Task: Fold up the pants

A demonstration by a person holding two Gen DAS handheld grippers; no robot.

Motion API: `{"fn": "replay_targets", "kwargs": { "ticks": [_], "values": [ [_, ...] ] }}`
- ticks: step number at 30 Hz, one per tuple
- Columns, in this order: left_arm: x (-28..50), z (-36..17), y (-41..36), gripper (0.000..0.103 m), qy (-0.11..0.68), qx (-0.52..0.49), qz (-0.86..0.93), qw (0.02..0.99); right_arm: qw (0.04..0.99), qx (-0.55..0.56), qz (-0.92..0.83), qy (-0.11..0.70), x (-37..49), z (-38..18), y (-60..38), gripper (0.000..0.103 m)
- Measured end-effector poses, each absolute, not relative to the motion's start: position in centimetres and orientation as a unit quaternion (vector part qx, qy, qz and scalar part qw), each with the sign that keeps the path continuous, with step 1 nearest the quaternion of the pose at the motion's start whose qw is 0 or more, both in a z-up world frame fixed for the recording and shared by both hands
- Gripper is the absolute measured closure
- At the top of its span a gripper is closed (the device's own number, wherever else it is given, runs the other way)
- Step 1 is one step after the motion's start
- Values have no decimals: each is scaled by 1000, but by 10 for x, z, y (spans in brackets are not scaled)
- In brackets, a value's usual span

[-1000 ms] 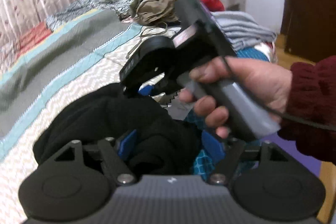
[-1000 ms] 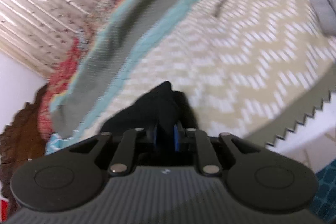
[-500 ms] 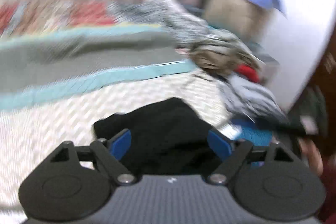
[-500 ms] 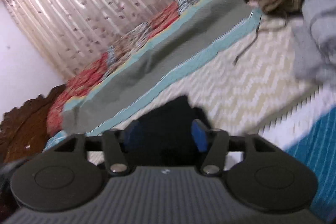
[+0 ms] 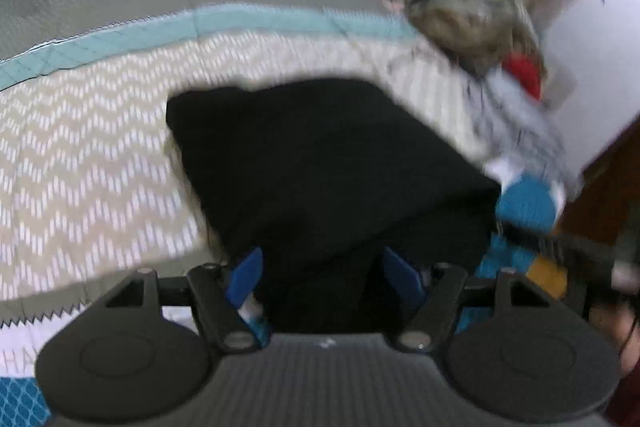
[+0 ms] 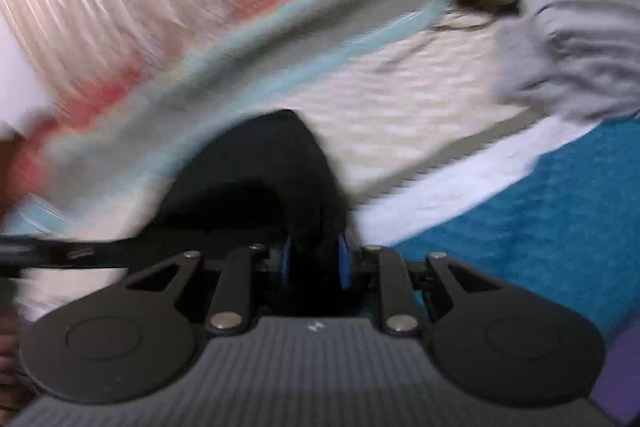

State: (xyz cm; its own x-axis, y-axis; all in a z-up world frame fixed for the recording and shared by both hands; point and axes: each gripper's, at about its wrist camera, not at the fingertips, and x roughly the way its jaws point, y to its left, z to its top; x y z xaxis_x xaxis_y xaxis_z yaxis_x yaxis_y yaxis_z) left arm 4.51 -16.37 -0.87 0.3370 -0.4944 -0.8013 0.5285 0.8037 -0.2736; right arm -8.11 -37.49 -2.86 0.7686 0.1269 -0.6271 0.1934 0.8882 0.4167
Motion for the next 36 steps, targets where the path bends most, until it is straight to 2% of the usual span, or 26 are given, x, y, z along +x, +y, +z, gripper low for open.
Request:
{"fn": "replay_targets", "kwargs": {
  "ticks": [2, 3, 4, 6, 8, 10, 13, 14, 16, 20, 26, 27, 28, 29, 31, 33, 34, 36],
  "values": [
    [31, -15, -166, 29, 476, 56, -312, 820, 908, 255, -23, 332, -84, -29, -378, 68],
    [28, -11, -162, 28, 474, 54, -320, 818, 912, 251, -34, 324, -88, -23, -379, 55],
    [29, -7, -157, 27, 476, 42, -327, 815, 915, 252, -45, 312, -94, -17, -380, 48],
    [37, 7, -143, 27, 469, 7, -335, 817, 918, 275, -40, 284, -109, -6, -388, 48],
    [49, 23, -131, 26, 452, -17, -325, 831, 917, 306, -8, 254, -124, 9, -392, 50],
    [68, 29, -124, 26, 450, -41, -310, 837, 908, 337, 60, 241, -133, 22, -383, 57],
    [92, 25, -125, 31, 464, -66, -296, 833, 886, 341, 152, 274, -123, 24, -346, 69],
    [100, 21, -128, 32, 470, -69, -291, 830, 882, 330, 169, 290, -117, 20, -330, 71],
    [114, 9, -133, 35, 486, -72, -279, 825, 874, 324, 179, 316, -106, 9, -308, 72],
    [129, -12, -137, 35, 512, -78, -273, 810, 856, 321, 184, 360, -82, -15, -285, 71],
    [131, -20, -148, 32, 515, -64, -280, 807, 865, 285, 194, 363, -58, -14, -264, 70],
    [133, -20, -149, 32, 516, -63, -279, 807, 870, 273, 197, 361, -56, -12, -258, 73],
    [134, -20, -150, 32, 517, -61, -278, 807, 870, 264, 202, 363, -54, -13, -252, 87],
    [135, -20, -151, 33, 517, -57, -275, 808, 867, 260, 205, 373, -48, -15, -248, 93],
    [137, -20, -155, 34, 517, -49, -268, 811, 857, 269, 226, 377, -50, -12, -243, 93],
    [138, -21, -156, 33, 516, -51, -269, 812, 864, 232, 251, 369, -64, 9, -242, 94],
    [139, -22, -157, 34, 517, -51, -269, 811, 864, 212, 262, 374, -72, 15, -240, 101],
    [143, -27, -159, 33, 520, -51, -263, 811, 829, 230, 309, 406, -85, 7, -236, 101]
  ]
}}
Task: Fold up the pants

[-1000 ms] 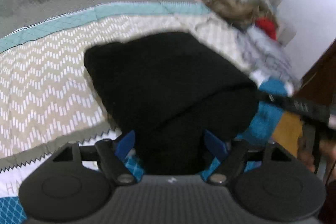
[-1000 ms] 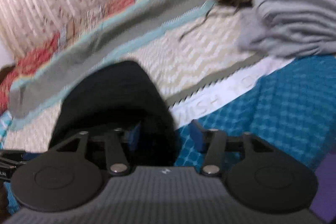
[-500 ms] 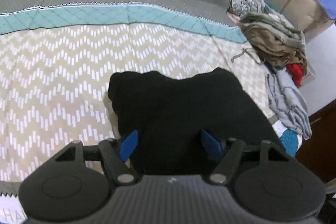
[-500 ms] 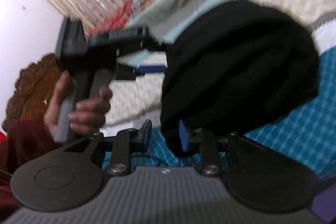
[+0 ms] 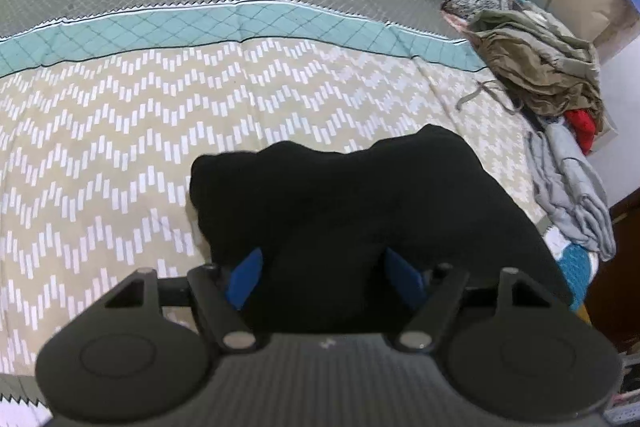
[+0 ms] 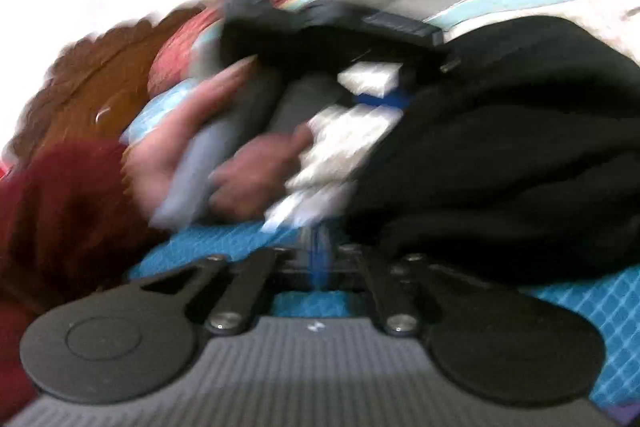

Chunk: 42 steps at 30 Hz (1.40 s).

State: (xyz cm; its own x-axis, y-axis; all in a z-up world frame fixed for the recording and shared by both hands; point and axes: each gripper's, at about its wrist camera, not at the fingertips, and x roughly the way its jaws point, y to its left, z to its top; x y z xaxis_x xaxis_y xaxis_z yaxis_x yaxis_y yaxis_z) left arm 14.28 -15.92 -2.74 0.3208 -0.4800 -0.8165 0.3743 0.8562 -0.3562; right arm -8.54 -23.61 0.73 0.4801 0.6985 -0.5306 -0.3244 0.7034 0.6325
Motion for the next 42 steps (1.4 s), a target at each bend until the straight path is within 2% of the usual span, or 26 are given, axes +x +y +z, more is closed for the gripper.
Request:
{"fn": "replay_targets", "kwargs": {
  "ticks": [2, 6, 9, 13, 15, 17, 19, 22, 26, 28, 33, 36, 38, 42],
  "values": [
    [144, -30, -160, 31, 520, -57, -262, 811, 849, 169, 268, 423, -93, 0, -227, 101],
    [138, -24, -155, 31, 517, -59, -271, 810, 875, 234, 235, 354, -93, 24, -266, 100],
    [127, -15, -145, 31, 510, -74, -287, 807, 906, 234, 178, 304, -91, 42, -296, 96],
    [97, -6, -146, 30, 491, -62, -303, 814, 912, 289, 116, 269, -73, 49, -338, 95],
    [85, -4, -145, 30, 486, -59, -312, 814, 906, 299, 102, 282, -62, 41, -345, 95],
    [79, -5, -148, 30, 486, -49, -313, 815, 894, 282, 95, 336, -51, 24, -339, 95],
    [75, -11, -158, 29, 483, 2, -295, 824, 879, 252, 78, 398, -45, -6, -329, 102],
    [74, -22, -163, 16, 476, 40, -280, 833, 853, 321, 81, 403, -58, -26, -333, 102],
    [77, -22, -150, 16, 497, -1, -276, 822, 855, 295, 78, 419, -67, -16, -324, 102],
    [71, -13, -144, 20, 488, -4, -283, 826, 869, 266, 81, 409, -64, -5, -317, 91],
    [55, 10, -127, 19, 459, -12, -297, 837, 903, 248, 107, 333, -74, 33, -324, 85],
    [51, 18, -118, 21, 448, -33, -296, 843, 924, 246, 85, 281, -75, 53, -338, 68],
    [52, 20, -117, 27, 444, -41, -295, 845, 932, 241, 66, 264, -67, 63, -347, 67],
    [51, 23, -134, 31, 439, -26, -303, 845, 942, 216, 46, 254, -34, 59, -342, 67]
  ]
}}
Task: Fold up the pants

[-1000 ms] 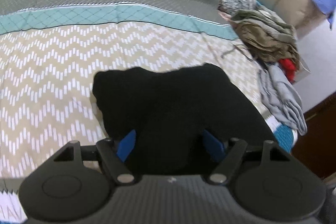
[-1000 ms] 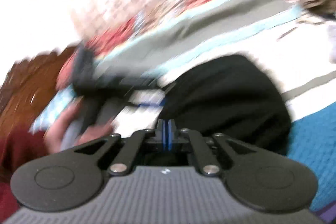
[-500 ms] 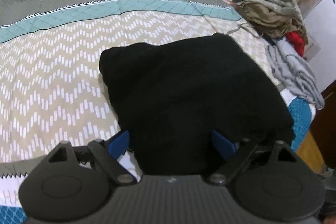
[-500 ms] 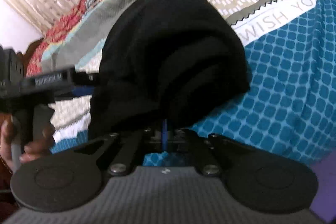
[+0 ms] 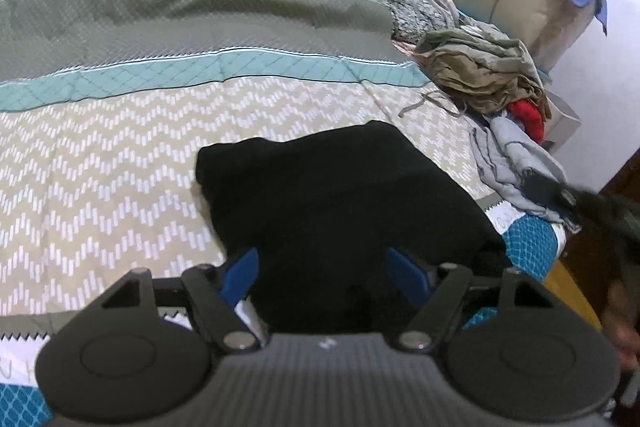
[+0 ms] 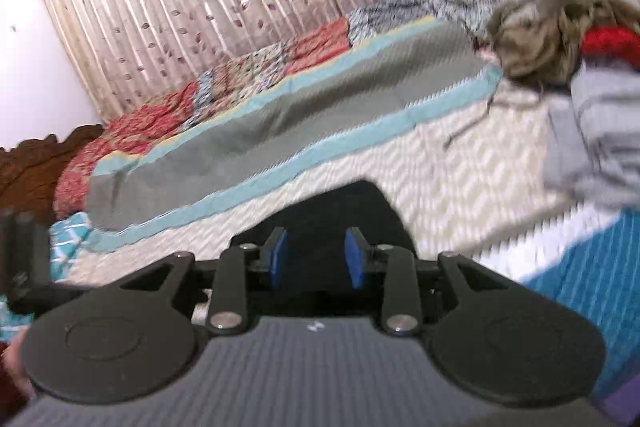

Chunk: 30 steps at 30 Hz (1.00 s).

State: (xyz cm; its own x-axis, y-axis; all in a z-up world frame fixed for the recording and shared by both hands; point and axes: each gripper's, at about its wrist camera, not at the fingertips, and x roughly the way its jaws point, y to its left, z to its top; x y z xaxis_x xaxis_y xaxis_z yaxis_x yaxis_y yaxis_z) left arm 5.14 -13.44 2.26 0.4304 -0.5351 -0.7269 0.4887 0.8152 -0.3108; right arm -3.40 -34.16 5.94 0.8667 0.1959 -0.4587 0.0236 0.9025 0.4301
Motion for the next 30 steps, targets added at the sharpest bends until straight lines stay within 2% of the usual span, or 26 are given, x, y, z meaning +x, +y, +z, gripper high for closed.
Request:
{"fn": "replay_targets", "kwargs": {
  "ticks": [7, 9, 11, 16, 24, 26, 28, 30],
  "values": [
    [61, 6, -172, 35, 456, 10, -308, 835, 929, 204, 59, 303, -7, 28, -339, 69],
    [66, -7, -182, 34, 464, 37, -292, 836, 917, 186, 33, 352, 4, 0, -340, 72],
    [70, -22, -189, 29, 474, 61, -285, 831, 915, 218, 36, 338, -1, -24, -351, 72],
    [64, -25, -200, 23, 468, 90, -277, 834, 923, 201, 27, 326, -12, -20, -344, 72],
    [58, -16, -197, 21, 468, 84, -265, 839, 915, 231, 21, 331, -10, -14, -352, 71],
    [53, -11, -194, 20, 468, 82, -260, 841, 915, 241, 15, 324, -17, -5, -351, 69],
    [47, -6, -188, 19, 466, 81, -258, 843, 916, 252, 13, 310, -30, 6, -351, 60],
    [41, -1, -183, 18, 460, 84, -254, 846, 918, 264, 10, 296, -47, 14, -350, 57]
  ]
}}
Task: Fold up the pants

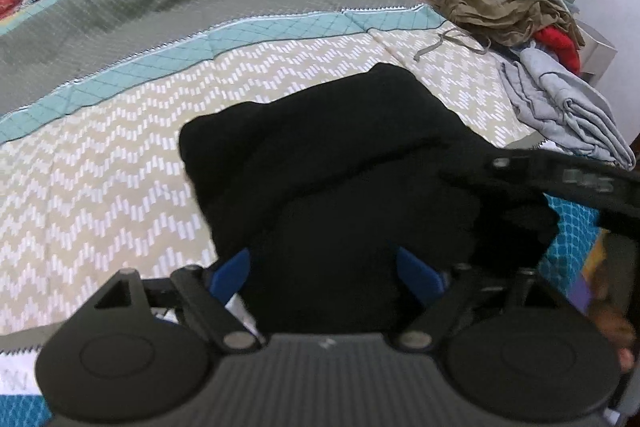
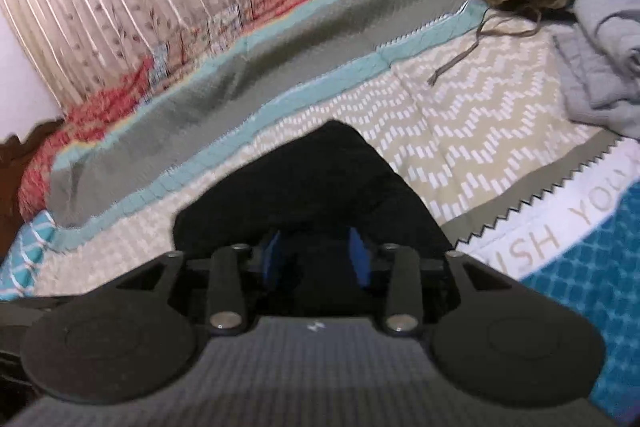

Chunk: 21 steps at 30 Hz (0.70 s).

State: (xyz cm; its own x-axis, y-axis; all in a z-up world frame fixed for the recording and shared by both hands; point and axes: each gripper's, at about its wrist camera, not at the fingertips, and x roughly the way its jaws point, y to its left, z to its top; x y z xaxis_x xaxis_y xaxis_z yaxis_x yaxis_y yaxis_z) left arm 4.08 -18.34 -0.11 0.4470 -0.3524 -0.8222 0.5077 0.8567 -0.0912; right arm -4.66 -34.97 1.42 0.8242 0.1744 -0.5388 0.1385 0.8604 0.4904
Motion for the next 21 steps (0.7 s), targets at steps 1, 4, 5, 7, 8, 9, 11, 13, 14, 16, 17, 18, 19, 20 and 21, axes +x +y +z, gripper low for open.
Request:
{"fn": "replay_targets", "kwargs": {
  "ticks": [1, 4, 5, 7, 8, 9, 11, 13, 14, 16, 17, 18, 19, 20, 21],
  "values": [
    [38, 1, -181, 18, 458, 86, -252, 848, 919, 269, 9, 289, -55, 18, -350, 57],
    [31, 7, -175, 18, 452, 88, -249, 852, 919, 283, 5, 275, -77, 26, -350, 55],
    [29, 9, -175, 18, 451, 88, -249, 853, 918, 288, 2, 273, -83, 27, -350, 55],
    [25, 12, -171, 18, 449, 88, -247, 854, 916, 297, -4, 270, -92, 28, -352, 54],
    [23, 13, -170, 17, 449, 88, -247, 855, 914, 302, -7, 270, -95, 28, -353, 54],
    [21, 14, -168, 17, 448, 88, -246, 855, 914, 305, -9, 269, -97, 28, -353, 54],
    [18, 14, -164, 16, 448, 88, -244, 856, 912, 310, -14, 267, -98, 28, -354, 53],
    [16, 15, -160, 15, 449, 87, -242, 856, 912, 314, -18, 263, -98, 28, -354, 53],
    [15, 15, -157, 15, 450, 85, -241, 856, 912, 314, -20, 262, -98, 28, -353, 53],
    [14, 14, -153, 15, 451, 82, -239, 856, 912, 313, -22, 263, -96, 27, -352, 52],
    [13, 14, -151, 15, 452, 81, -238, 856, 912, 312, -23, 264, -94, 26, -351, 52],
    [13, 14, -149, 15, 452, 80, -237, 856, 913, 310, -24, 264, -93, 26, -350, 52],
    [13, 13, -148, 15, 453, 79, -235, 856, 914, 308, -26, 264, -93, 26, -348, 52],
    [13, 13, -146, 14, 453, 78, -233, 857, 914, 305, -28, 264, -92, 26, -347, 52],
    [13, 13, -145, 14, 454, 77, -230, 858, 915, 303, -30, 264, -92, 26, -346, 52]
  ]
}}
